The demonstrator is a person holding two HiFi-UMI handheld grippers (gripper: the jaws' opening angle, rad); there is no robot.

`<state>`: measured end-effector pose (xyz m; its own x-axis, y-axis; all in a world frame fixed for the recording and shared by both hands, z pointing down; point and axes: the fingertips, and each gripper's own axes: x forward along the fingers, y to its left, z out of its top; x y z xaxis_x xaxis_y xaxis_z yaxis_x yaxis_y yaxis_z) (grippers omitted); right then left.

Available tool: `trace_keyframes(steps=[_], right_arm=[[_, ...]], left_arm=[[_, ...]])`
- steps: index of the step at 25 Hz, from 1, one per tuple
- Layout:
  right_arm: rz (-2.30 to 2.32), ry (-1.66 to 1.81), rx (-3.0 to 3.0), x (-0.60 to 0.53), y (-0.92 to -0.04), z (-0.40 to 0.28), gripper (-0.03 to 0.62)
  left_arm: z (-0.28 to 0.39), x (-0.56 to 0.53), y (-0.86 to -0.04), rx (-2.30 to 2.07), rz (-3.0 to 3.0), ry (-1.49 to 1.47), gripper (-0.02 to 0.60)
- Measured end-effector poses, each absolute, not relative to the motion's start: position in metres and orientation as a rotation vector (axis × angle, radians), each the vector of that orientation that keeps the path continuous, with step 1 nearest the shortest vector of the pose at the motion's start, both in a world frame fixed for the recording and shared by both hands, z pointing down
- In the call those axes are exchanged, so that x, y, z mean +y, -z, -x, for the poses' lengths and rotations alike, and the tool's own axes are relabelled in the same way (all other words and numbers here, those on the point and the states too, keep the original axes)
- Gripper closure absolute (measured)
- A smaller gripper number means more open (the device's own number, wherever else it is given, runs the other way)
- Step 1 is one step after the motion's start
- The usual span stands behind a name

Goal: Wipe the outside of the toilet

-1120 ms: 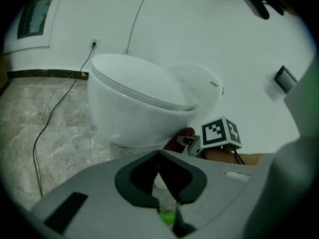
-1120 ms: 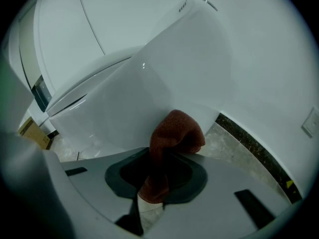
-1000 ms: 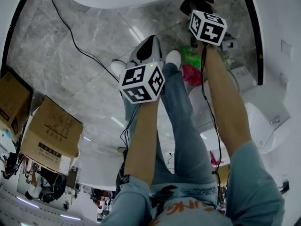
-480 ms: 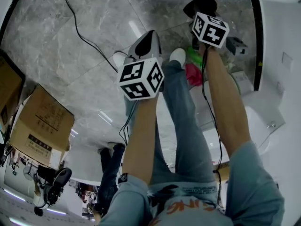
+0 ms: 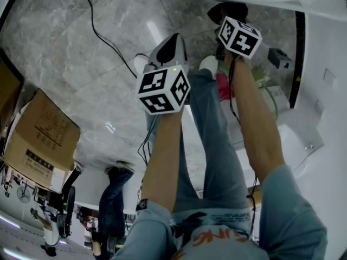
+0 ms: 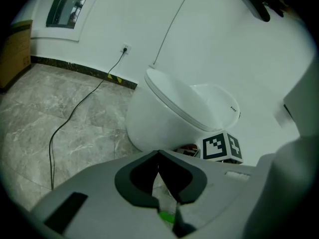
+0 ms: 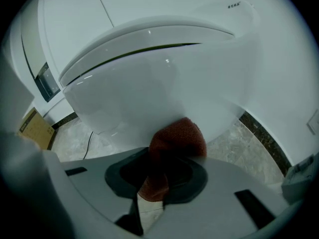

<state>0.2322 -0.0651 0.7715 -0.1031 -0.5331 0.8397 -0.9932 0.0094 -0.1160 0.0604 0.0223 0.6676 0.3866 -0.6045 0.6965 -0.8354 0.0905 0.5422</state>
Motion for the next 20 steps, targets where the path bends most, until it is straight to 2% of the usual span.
trace_keyframes(steps=[20], right_arm=[[-1.484,-1.018,-1.713,-0.060,-0.782,-0.122,0.520]], left_arm=[[0.033,0.023,-0.673,-1.350,-1.552,-0.233,0.588]])
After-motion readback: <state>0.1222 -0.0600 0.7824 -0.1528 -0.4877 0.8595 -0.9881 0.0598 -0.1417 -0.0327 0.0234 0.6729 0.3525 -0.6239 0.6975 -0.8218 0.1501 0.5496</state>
